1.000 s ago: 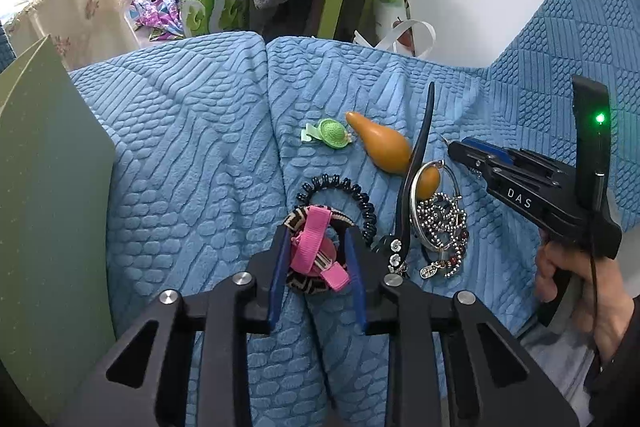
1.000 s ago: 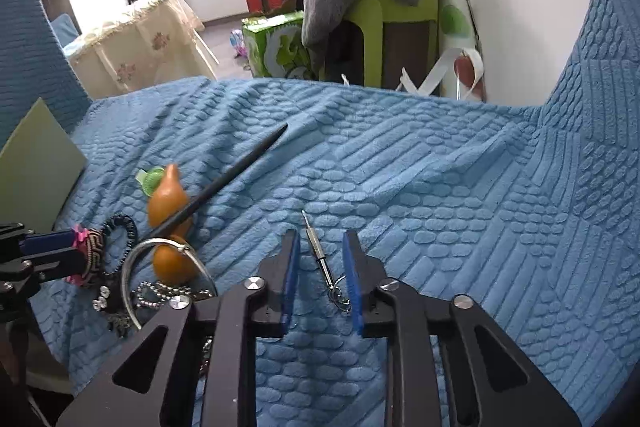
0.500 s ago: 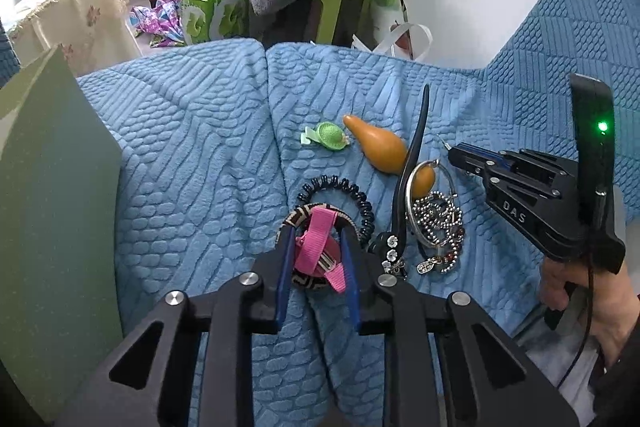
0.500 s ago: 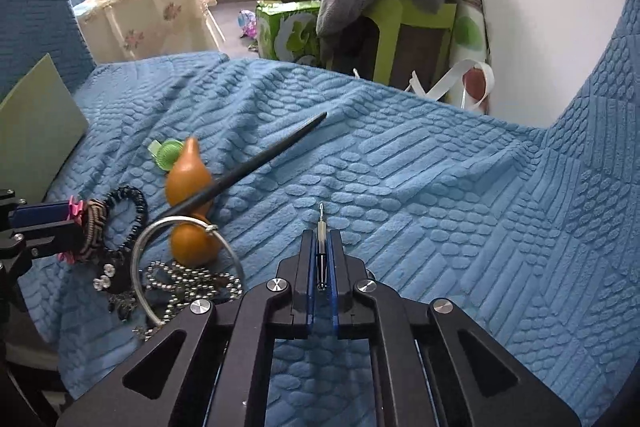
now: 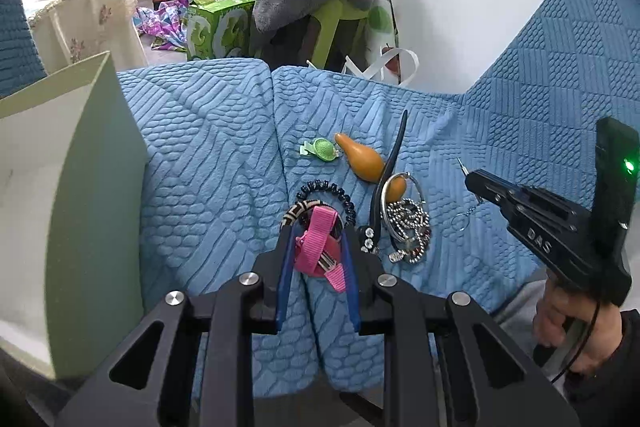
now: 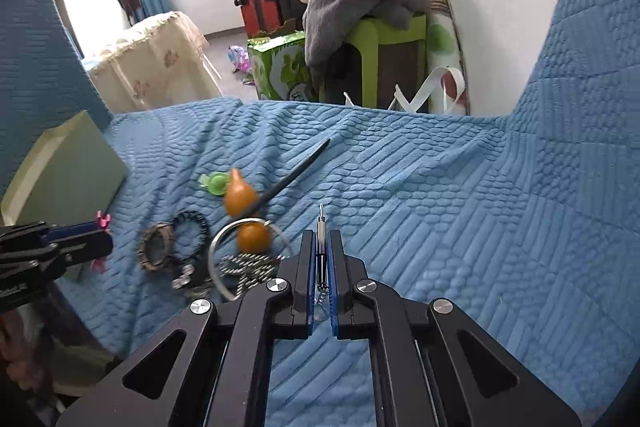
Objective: Organize jewelry
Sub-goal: 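Carry hair tie to green box with left tool while right tool carries pin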
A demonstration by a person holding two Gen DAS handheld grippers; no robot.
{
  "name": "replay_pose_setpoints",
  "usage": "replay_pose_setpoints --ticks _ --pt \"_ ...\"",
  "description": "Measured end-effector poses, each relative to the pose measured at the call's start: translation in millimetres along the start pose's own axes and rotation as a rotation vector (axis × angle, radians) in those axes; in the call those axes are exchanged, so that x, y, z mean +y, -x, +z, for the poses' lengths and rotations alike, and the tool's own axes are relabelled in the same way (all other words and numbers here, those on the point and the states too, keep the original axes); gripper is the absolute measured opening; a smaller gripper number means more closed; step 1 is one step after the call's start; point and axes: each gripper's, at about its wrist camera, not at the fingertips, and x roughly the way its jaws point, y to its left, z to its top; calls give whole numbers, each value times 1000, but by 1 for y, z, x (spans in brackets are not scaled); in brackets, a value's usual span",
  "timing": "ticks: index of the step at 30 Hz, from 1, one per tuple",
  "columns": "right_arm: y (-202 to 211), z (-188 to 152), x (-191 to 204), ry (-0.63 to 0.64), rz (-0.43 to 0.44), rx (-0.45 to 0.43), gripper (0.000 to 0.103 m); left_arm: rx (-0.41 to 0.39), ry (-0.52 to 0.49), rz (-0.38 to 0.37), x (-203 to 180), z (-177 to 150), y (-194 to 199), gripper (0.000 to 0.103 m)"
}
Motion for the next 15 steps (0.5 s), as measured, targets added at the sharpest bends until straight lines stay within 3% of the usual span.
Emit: replay_pose_setpoints --ticks 15 --pt "75 -32 66 -86 -18 32 3 -65 39 -20 16 -9 75 24"
